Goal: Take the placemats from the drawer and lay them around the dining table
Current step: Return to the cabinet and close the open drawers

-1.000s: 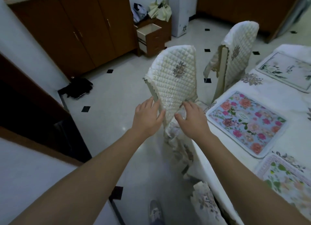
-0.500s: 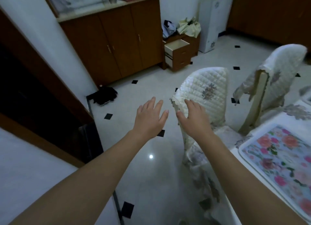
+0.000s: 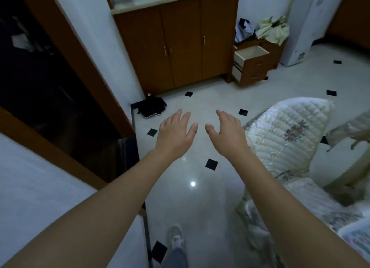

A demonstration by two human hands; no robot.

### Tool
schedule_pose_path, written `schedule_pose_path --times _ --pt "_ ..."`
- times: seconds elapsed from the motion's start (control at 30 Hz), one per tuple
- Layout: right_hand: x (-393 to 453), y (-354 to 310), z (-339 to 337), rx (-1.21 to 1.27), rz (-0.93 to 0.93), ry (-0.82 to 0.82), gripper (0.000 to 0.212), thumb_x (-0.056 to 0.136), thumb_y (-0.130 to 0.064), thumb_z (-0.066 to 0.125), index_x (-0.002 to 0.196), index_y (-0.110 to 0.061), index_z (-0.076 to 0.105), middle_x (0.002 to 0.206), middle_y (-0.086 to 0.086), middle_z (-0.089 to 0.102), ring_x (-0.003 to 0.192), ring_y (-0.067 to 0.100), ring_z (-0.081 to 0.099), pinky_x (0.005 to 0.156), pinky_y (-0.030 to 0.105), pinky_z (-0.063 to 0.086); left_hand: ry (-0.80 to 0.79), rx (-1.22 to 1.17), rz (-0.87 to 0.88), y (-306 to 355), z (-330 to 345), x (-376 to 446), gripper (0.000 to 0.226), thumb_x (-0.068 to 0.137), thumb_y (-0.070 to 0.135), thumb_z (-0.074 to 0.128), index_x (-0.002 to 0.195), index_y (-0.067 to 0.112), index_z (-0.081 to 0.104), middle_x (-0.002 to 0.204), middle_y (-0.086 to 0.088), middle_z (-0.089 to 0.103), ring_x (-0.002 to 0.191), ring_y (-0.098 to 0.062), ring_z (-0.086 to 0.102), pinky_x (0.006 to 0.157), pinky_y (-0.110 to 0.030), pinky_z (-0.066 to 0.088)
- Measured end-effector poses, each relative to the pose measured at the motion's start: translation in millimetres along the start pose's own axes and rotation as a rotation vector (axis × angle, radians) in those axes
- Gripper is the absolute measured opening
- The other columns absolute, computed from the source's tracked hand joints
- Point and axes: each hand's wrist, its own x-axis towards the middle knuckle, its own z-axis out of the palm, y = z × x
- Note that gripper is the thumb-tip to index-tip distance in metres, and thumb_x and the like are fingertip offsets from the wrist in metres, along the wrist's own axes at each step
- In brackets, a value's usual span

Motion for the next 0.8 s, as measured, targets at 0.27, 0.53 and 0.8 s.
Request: schedule_pose_path --times 0.27,0.53,0.8 --pt "100 4 27 -0.081 0.171 0.036 0.064 0.097 -0.050 0.041 0.150 -0.016 0.031 0.156 0.005 0.032 0.143 0.026 0.025 0.118 0.045 0.022 -0.059 0.003 0.126 -42 17 127 0.059 0.102 0.054 0.022 0.153 0.025 0.026 0.162 -0.007 0.020 0.148 -0.025 0.019 0.120 -0.046 0.016" --pt "197 -12 25 -0.108 0.309 0.134 0.065 0.098 -0.051 0.038 0.152 -0.017 0.026 0.158 0.004 0.028 0.145 0.025 0.022 0.119 0.044 0.021 -0.109 -0.032 0.265 -56 0 249 0.060 0.102 0.054 0.021 0.154 0.026 0.023 0.163 -0.006 0.017 0.149 -0.025 0.017 0.120 -0.048 0.016" --pt "299 -24 41 -0.112 0.280 0.126 0.064 0.098 -0.051 0.040 0.152 -0.018 0.027 0.158 0.004 0.029 0.145 0.024 0.022 0.119 0.043 0.021 -0.060 -0.053 0.233 -68 -12 337 0.060 0.101 0.055 0.022 0.154 0.027 0.022 0.163 -0.005 0.017 0.149 -0.025 0.015 0.121 -0.048 0.015"
